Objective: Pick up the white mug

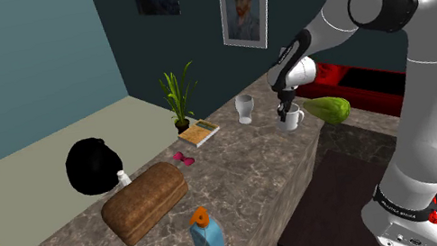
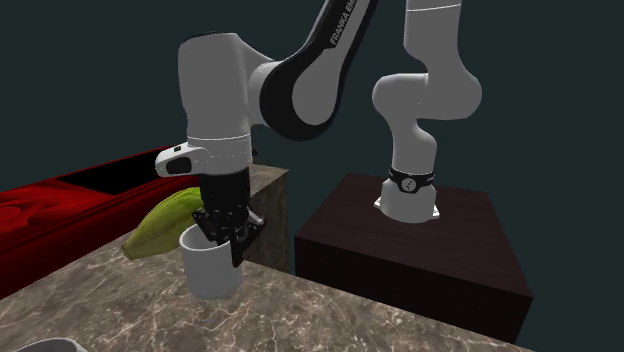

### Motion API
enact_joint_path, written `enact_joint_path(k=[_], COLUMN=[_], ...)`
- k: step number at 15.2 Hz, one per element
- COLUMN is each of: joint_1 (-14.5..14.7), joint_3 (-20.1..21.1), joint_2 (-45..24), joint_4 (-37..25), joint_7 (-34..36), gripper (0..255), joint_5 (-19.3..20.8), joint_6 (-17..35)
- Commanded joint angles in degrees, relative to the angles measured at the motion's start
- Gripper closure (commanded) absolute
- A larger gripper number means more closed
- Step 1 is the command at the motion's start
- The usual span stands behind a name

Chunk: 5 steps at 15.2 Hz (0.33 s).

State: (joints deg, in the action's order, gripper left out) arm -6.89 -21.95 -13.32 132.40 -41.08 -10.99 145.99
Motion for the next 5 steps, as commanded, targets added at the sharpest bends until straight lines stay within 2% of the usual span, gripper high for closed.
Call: enact_joint_path(k=[1,5], joint_1=[0.3,0.5], joint_3=[-0.5,-0.9], joint_2=[1.5,2.9], joint_4=[-0.2,-0.4], joint_7=[0.7,1.5], gripper=[255,255], joint_5=[1.2,2.3], joint_6=[-1.5,-3.0])
